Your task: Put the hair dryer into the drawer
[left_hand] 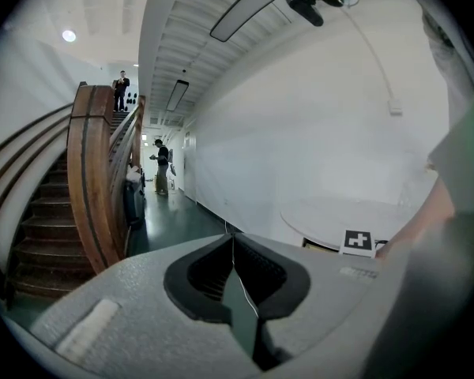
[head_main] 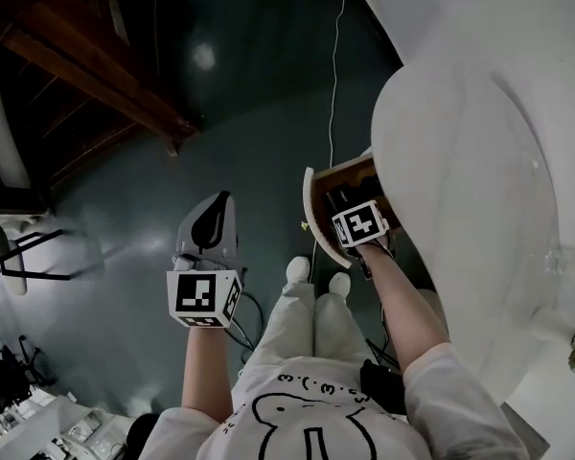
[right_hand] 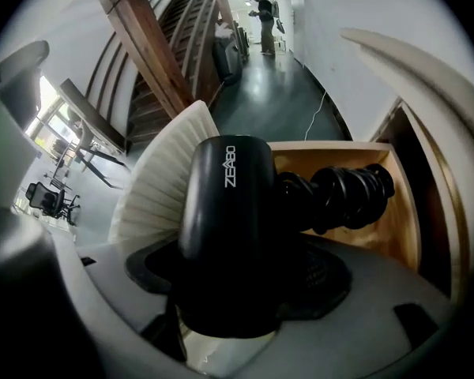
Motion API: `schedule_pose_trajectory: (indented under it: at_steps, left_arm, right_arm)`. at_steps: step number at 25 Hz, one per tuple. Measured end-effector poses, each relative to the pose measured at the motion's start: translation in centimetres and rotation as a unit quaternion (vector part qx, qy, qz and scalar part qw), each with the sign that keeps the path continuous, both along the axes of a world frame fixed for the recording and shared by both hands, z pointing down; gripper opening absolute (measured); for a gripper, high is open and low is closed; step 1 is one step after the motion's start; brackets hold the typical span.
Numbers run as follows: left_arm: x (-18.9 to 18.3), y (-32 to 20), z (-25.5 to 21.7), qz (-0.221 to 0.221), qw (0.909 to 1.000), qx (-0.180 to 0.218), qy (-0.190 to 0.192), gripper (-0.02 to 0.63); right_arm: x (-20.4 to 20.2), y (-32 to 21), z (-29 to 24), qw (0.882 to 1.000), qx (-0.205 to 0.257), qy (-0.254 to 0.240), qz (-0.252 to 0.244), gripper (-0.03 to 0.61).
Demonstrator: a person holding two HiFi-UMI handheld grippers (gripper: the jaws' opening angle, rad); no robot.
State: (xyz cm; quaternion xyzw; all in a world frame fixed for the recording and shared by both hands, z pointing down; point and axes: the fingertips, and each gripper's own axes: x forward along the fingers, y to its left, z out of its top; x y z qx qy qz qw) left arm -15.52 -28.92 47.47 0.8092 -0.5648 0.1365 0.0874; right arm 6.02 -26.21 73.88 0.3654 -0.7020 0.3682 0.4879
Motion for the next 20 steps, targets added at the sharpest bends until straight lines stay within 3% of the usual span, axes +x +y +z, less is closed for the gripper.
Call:
schedule_pose_trajectory:
  at_steps: [14,20]
  left_arm:
    - [-0.6,0.3,2.3,0.017,0.9996,-0.006,-0.021,0.015]
    - [-1.7,0.2,3.1,0.010,0.9996,-0.008,-0.027,0.015]
  right_arm:
    - [1.7,-1.4,5.7,0.997,-0.028,0.059,0.038,0.345]
    - [1.6,-1.8,7.8,0.996,-0.040,0.056,0.052,0.346]
